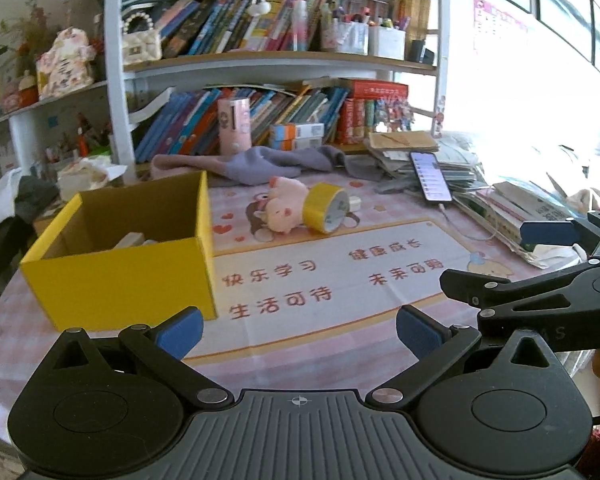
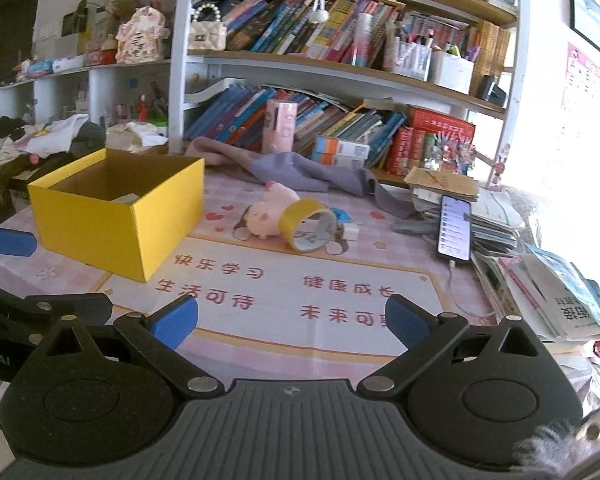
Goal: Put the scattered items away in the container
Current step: 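Withdraw both open tools from the yellow box and move back, then approach the yellow tape roll with the left tool while the right tool approaches the small white cube charger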
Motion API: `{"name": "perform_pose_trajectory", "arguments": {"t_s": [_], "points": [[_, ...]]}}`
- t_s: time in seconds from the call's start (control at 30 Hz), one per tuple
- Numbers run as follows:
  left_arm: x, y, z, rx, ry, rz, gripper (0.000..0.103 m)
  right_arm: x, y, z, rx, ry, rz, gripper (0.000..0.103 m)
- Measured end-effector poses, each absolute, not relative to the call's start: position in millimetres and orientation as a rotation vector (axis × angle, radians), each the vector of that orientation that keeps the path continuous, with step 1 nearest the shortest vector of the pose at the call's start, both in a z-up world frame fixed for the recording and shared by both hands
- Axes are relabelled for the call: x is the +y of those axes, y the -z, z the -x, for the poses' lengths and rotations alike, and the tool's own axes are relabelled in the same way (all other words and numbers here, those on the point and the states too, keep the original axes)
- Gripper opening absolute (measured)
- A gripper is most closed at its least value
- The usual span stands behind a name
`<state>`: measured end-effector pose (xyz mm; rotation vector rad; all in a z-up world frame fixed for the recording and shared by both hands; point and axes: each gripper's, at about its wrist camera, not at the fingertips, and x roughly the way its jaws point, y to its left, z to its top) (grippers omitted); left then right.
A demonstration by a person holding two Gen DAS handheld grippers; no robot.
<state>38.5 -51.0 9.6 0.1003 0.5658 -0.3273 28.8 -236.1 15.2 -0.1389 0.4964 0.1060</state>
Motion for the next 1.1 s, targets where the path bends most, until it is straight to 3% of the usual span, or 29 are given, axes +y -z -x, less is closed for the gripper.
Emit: {"name": "perform_pose_trajectory", "arguments": {"t_s": [1.1], "points": [[-135.2,3.6,-134.2,0.601,0.443,-0.176,0.103,-307.1,1.2,-126.7,0.590,-0.012,0.102,0.101]]}}
